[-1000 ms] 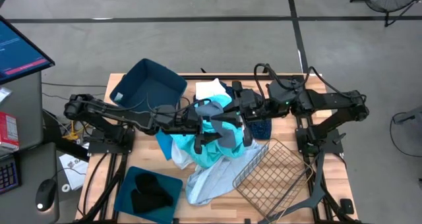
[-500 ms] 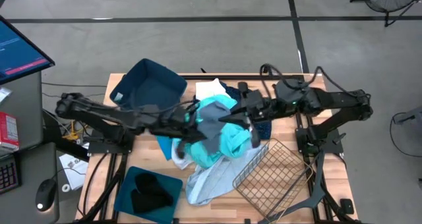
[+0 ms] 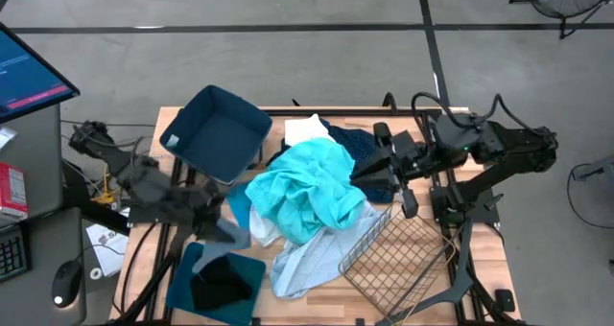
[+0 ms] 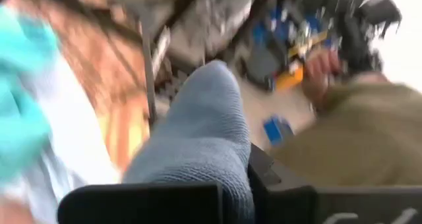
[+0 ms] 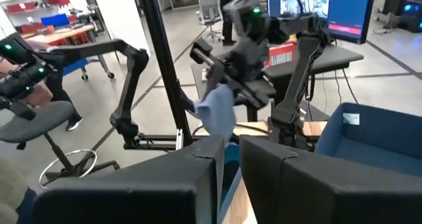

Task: Pick & Place Cloths
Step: Put the gray sock into the blue bin, then put the light blue shorts into the gold basket

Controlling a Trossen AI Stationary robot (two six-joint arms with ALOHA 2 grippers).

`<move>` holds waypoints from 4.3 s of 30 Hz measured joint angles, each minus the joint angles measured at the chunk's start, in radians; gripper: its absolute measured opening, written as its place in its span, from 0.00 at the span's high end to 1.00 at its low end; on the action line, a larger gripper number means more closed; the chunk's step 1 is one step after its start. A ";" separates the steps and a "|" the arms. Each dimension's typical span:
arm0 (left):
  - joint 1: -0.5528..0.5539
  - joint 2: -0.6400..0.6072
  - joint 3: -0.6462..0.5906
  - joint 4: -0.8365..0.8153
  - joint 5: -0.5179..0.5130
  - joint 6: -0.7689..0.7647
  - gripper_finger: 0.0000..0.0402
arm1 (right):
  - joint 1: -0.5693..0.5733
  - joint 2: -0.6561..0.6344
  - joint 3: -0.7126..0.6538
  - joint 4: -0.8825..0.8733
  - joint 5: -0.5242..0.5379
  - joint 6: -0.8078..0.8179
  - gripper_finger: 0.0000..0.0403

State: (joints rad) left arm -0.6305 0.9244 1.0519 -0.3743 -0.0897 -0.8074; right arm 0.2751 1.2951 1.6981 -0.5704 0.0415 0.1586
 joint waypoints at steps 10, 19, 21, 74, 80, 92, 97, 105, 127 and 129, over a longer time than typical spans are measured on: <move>-0.210 0.146 0.000 -0.281 -0.005 -0.224 1.00 | -0.001 0.003 -0.022 -0.032 0.008 0.000 0.88; -0.288 0.288 0.000 -0.368 -0.001 -0.270 1.00 | -0.001 0.003 -0.035 -0.041 0.008 0.000 0.88; -0.288 0.321 0.000 -0.368 -0.001 -0.269 1.00 | -0.002 0.003 -0.035 -0.042 0.008 0.000 0.88; -0.198 -0.018 -0.001 -0.311 -0.676 -0.084 0.42 | -0.036 0.488 -0.036 -0.466 0.166 0.124 0.33; -0.198 -0.032 -0.001 -0.312 -0.769 -0.017 0.40 | -0.097 0.609 -0.035 -0.471 0.167 0.178 0.23; -0.198 0.025 -0.001 -0.314 -0.784 -0.008 0.40 | -0.125 0.678 -0.036 -0.443 0.220 0.193 0.95; -0.197 0.054 -0.001 -0.314 -0.816 -0.008 0.40 | -0.135 0.579 -0.012 -0.451 0.231 0.191 0.99; -0.154 0.072 -0.001 -0.315 -0.828 0.000 0.41 | -0.130 0.311 0.060 -0.413 0.280 0.233 1.00; -0.058 0.072 -0.001 -0.313 -0.827 0.045 0.41 | 0.290 -0.216 0.091 -0.175 0.392 0.330 1.00; -0.058 0.072 -0.001 -0.312 -0.827 0.045 0.41 | 0.350 -0.225 0.092 -0.249 0.429 0.403 1.00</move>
State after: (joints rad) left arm -0.6884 0.9962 1.0512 -0.6866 -0.9163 -0.7628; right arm 0.6254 1.0698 1.7897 -0.8194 0.4700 0.5617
